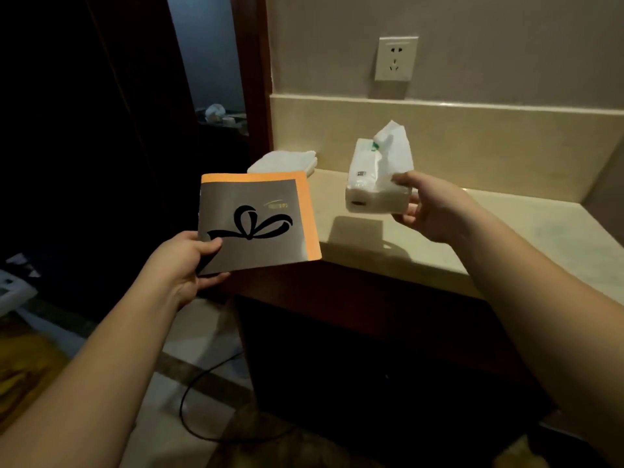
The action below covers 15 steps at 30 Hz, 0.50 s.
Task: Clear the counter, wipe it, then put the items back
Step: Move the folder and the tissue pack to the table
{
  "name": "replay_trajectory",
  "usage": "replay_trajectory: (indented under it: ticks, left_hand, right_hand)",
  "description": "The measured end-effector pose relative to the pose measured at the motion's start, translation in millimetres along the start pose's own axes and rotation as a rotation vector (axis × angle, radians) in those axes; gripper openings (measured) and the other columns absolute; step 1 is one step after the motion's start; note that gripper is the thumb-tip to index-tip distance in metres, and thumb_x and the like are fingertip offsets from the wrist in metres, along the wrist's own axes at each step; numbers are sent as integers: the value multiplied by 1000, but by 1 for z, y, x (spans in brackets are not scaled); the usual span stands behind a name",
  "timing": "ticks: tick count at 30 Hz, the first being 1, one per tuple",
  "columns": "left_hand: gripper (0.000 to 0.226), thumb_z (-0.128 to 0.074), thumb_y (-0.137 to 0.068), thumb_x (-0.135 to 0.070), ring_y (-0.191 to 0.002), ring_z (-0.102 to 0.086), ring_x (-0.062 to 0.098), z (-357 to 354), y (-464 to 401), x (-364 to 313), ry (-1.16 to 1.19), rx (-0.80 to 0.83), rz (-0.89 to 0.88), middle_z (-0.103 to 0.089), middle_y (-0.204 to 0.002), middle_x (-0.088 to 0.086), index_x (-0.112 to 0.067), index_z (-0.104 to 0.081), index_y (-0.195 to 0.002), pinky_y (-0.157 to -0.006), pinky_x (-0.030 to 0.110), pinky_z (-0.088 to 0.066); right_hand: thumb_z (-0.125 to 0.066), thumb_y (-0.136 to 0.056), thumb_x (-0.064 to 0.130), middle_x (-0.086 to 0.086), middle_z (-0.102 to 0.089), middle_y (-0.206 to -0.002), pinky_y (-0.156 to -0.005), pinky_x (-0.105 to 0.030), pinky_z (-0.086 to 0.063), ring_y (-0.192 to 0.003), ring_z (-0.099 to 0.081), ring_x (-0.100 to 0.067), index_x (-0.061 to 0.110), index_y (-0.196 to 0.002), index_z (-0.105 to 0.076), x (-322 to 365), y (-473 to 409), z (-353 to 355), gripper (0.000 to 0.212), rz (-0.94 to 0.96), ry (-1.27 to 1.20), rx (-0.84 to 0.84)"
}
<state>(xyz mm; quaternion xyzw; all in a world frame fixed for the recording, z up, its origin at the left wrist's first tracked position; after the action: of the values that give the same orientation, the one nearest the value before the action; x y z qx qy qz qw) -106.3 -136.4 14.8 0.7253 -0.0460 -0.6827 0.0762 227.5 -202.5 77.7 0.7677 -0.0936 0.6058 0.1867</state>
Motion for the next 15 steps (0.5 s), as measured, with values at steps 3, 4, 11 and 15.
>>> replay_trajectory:
  ticks: [3, 4, 11, 15]
  left_hand:
    - [24, -55, -96, -7, -95, -60, 24, 3, 29, 25, -24, 56, 11, -62, -108, 10, -10, -55, -120, -59, 36, -49]
    - [25, -56, -96, -8, -94, -60, 24, 4, 38, 32, -30, 69, 15, -63, -109, 10, -10, -55, -121, -60, 36, -50]
    - [13, -57, -96, -8, -91, -63, 24, -18, 94, 89, -89, 189, 87, -64, -104, 10, -18, -55, -104, -58, 34, -51]
    - [18, -56, -95, -7, -92, -62, 24, -50, 119, 112, -97, 299, 159, -63, -106, 8, -17, -54, -111, -60, 33, -51]
  right_hand:
    - [-53, -93, 13, -5, -66, -92, -63, -25, -52, -68, -65, -15, 15, -97, -58, -29, 49, 12, 7, 1, -13, 7]
    - [-51, -93, 12, -4, -68, -91, -60, -25, -53, -67, -67, -14, 16, -99, -58, -39, 63, 17, 10, -9, -47, 14]
    - [-78, -67, 25, -8, -67, -111, -60, -24, -50, -91, -56, -21, 16, -132, -50, -107, 146, 91, 72, -32, -203, -79]
    - [-72, -72, 29, -3, -67, -117, -78, -32, -51, -102, -67, -21, 23, -129, -52, -137, 190, 140, 61, -69, -168, -193]
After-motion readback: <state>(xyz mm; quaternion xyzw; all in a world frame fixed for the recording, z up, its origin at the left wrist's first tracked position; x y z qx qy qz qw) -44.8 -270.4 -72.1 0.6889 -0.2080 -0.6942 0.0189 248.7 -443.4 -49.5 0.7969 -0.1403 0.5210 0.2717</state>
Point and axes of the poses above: each hand's wrist, its own y-axis away from the middle knuckle, its own z-axis out of the back of the hand, x = y × z, the point moved 4 cm from there along -y, towards the middle knuckle
